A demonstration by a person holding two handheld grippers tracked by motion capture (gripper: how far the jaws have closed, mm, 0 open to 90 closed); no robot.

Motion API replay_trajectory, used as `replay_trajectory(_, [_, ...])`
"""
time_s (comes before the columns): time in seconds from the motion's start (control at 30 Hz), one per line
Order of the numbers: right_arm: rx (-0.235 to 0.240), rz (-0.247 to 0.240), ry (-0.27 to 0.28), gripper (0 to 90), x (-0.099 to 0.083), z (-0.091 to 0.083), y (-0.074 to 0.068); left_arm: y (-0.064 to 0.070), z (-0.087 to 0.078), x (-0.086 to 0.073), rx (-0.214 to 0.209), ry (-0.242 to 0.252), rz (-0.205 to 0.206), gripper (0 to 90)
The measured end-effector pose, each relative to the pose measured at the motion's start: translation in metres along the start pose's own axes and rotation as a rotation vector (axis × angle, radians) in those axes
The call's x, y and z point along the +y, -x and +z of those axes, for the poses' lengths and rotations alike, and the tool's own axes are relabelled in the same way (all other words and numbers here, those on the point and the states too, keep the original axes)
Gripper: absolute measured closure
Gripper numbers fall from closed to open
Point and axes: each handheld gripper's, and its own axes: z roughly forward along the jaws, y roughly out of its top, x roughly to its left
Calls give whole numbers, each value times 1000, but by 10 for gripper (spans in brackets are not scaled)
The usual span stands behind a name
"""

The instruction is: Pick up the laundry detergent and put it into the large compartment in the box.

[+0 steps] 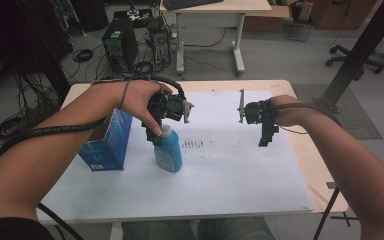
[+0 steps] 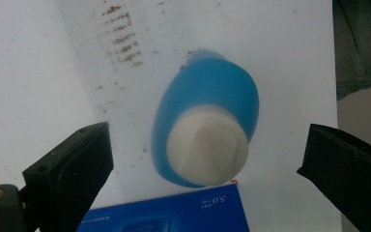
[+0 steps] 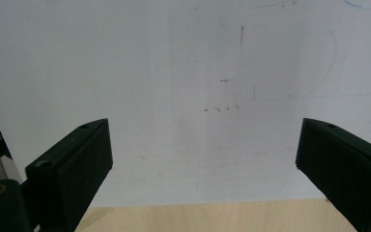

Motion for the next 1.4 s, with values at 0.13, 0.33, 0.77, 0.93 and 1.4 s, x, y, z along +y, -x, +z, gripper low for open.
replay_trajectory(0.13, [4, -1, -4, 59, 1, 3, 0, 1, 5, -2, -6, 4, 2, 45])
replay_trajectory(0.33, [4, -3, -1, 59, 2, 3, 0, 3, 9, -2, 13, 14, 21, 44])
replay_trajectory(0.77, [9, 13, 4, 59, -3, 5, 0, 1, 21, -7, 16, 19, 43, 44])
replay_trajectory(0.93, [8, 11, 4, 59, -2, 5, 0, 1, 28, -10, 18, 22, 38, 45])
replay_trajectory(1.4, [18, 11, 5, 59, -3, 12, 2, -1, 36, -13, 19, 24, 51, 52])
